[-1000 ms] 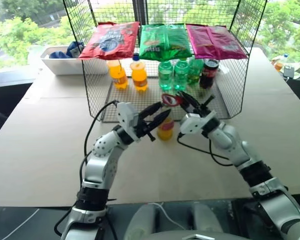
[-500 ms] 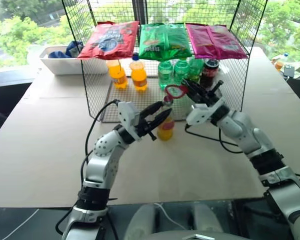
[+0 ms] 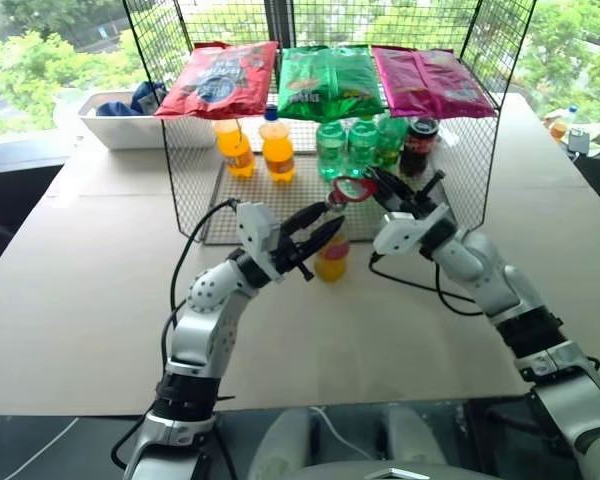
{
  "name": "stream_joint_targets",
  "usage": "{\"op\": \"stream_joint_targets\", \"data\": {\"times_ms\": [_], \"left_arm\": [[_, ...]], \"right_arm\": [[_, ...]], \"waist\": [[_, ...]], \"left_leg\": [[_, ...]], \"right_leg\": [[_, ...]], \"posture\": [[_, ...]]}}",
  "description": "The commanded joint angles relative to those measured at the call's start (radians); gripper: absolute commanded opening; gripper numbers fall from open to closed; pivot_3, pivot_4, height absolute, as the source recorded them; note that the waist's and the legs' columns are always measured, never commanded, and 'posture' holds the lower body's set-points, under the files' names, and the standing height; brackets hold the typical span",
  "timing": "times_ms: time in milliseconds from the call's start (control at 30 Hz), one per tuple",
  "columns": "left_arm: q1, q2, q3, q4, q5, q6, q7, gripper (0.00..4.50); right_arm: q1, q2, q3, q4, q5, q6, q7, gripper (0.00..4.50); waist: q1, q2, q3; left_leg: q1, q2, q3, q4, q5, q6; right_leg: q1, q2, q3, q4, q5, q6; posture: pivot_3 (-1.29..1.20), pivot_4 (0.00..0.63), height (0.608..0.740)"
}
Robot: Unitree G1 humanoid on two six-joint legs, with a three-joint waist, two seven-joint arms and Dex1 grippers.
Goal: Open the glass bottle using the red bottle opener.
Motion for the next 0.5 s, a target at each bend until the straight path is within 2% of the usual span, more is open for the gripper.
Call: {"op": "stream_joint_targets", "data": {"times_ms": [33, 500], "left_arm": [[0.017, 0.011, -0.023, 0.014, 0.022, 0.034, 0.001, 1.09], [0.021, 0.01, -0.022, 0.003, 0.021, 0.045, 0.002, 1.09]], "right_arm": [[0.01, 0.02, -0.008, -0.033, 0.06, 0.007, 0.041, 0.0], [0.069, 0.097, 0.075, -0.033, 0.101, 0.024, 0.183, 0.0]], "waist": [[0.0, 0.0, 0.0], [0.001, 0.001, 0.0]], "left_leg": [[0.0, 0.0, 0.0, 0.0, 0.0, 0.0], [0.001, 0.0, -0.001, 0.0, 0.0, 0.0]], "right_leg": [[0.0, 0.0, 0.0, 0.0, 0.0, 0.0], [0.001, 0.0, -0.001, 0.0, 0.0, 0.0]], "posture": [[0.0, 0.15, 0.74], [0.0, 0.15, 0.74]]}}
